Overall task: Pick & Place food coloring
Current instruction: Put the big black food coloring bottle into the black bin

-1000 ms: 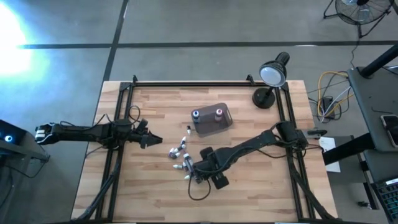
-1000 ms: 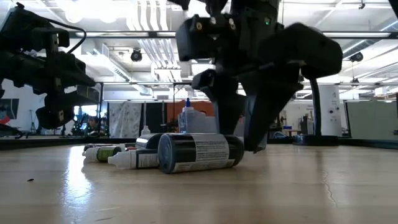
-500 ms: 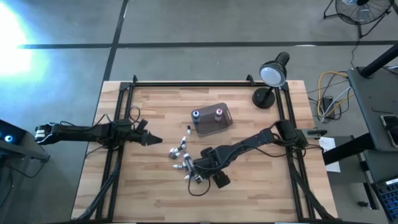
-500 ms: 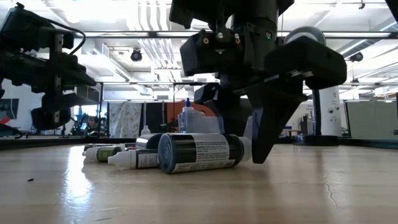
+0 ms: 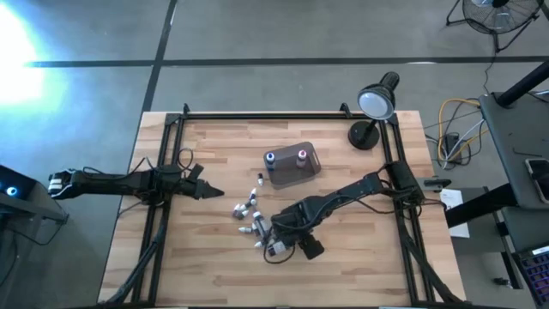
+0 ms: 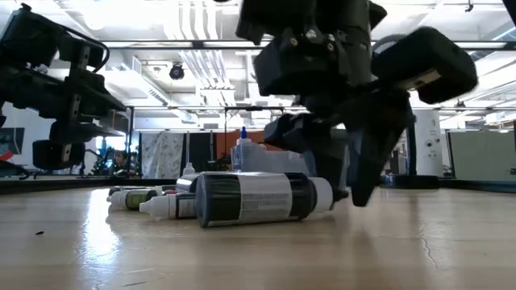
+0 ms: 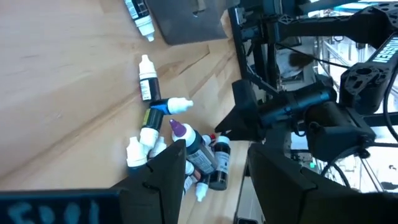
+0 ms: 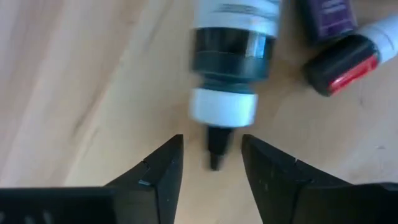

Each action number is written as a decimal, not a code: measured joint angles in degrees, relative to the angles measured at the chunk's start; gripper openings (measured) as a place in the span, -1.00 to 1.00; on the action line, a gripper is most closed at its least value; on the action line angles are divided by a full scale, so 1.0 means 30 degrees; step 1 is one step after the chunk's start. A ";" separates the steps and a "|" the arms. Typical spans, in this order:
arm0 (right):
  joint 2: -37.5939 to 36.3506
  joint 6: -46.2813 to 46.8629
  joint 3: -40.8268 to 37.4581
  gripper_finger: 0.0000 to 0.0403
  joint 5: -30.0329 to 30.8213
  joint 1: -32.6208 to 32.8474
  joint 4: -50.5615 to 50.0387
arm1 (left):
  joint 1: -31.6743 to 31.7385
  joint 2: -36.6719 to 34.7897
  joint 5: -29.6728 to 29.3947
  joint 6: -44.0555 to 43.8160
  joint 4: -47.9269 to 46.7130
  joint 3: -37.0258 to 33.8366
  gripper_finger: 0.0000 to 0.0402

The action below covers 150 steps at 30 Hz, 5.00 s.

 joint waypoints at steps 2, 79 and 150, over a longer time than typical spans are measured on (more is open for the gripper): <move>-0.0106 0.0360 -0.0274 -0.22 0.0487 -0.0012 0.0493 | -0.0152 0.0000 0.0000 -0.0160 0.0007 0.0000 -0.25; -0.0124 -0.2524 -0.1338 -0.29 0.0508 -0.0780 0.5359 | -0.0951 0.0619 -0.0882 -0.1503 0.0146 -0.0015 -0.25; -0.1719 1.6968 -0.7982 -0.26 -1.6158 -0.0707 -1.2851 | -0.0951 0.0597 0.0291 0.2490 0.0580 -0.0015 -0.25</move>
